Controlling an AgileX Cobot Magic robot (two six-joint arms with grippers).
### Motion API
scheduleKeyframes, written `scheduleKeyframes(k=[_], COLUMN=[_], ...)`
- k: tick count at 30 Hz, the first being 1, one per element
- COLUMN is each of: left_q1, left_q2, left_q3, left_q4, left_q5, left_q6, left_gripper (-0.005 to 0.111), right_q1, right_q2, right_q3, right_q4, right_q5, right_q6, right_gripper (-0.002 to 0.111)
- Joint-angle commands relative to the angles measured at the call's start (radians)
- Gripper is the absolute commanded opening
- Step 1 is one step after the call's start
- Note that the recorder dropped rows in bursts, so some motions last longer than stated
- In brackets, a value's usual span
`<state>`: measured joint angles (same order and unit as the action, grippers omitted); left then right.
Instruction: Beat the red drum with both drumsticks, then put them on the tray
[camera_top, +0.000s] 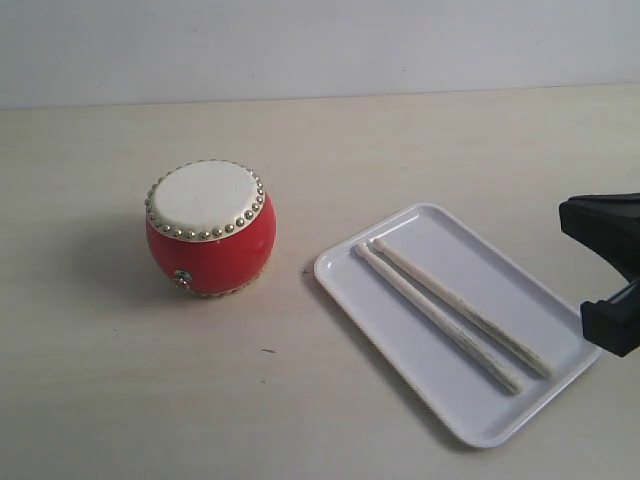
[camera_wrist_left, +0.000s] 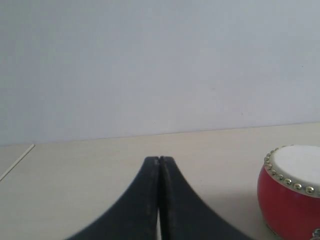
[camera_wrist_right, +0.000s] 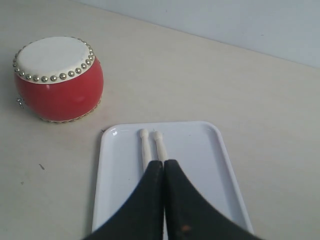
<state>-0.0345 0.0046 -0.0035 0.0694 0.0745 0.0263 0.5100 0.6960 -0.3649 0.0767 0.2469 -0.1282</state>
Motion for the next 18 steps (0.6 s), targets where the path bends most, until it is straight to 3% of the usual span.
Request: scheduleKeyframes(k=[1, 18], left_q1=[0.001, 0.001], left_q2=[-0.005, -0.005], left_q3=[0.003, 0.003], left_q4=[0.005, 0.005], left_q5=[-0.009, -0.009], left_q6=[-0.007, -0.007], left_gripper=[0.0, 0.0], right_q1=[0.002, -0.013], right_q2=[-0.008, -0.096], right_q3=[0.001, 0.001], right_q4=[-0.002, -0.002], right_q5=[-0.009, -0.008], right_q6=[0.001, 0.001], right_gripper=[0.0, 0.0])
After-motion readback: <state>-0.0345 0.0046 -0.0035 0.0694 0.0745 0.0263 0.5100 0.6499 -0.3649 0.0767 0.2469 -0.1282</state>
